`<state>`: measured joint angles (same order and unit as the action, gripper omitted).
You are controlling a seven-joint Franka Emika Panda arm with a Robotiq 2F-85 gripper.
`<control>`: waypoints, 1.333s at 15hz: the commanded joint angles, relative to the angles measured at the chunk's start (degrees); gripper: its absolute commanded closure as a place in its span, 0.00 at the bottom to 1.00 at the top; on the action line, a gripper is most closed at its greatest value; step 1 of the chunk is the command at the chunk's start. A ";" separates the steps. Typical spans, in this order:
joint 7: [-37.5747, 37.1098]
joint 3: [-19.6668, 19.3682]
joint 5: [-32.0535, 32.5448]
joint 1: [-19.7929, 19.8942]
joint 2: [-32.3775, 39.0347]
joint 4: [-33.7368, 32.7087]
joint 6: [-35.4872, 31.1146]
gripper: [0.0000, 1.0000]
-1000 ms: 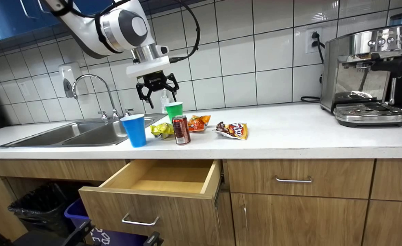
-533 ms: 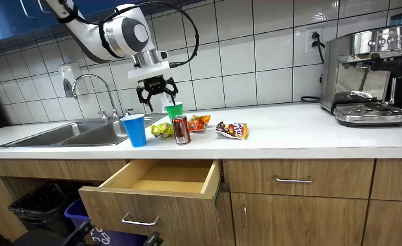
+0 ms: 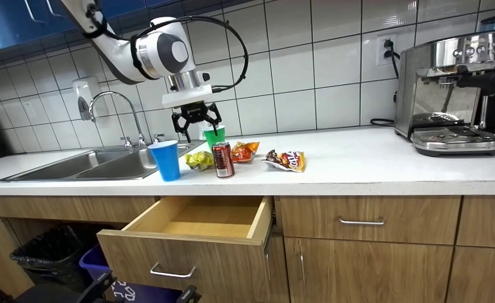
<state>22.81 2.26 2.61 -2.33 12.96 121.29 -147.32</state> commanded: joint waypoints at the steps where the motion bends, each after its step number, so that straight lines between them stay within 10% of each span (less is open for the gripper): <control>1: 1.97 1.61 -1.71 1.78 2.77 -3.66 2.33 0.00; 17: 1.70 1.88 -0.40 2.71 7.99 -6.22 2.31 0.00; 18: 1.70 1.87 -0.35 2.72 8.09 -6.22 2.26 0.25; 20: 1.82 1.87 -0.25 2.74 8.27 -6.20 2.24 0.34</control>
<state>23.08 2.62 2.17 -1.29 20.50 116.90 -147.22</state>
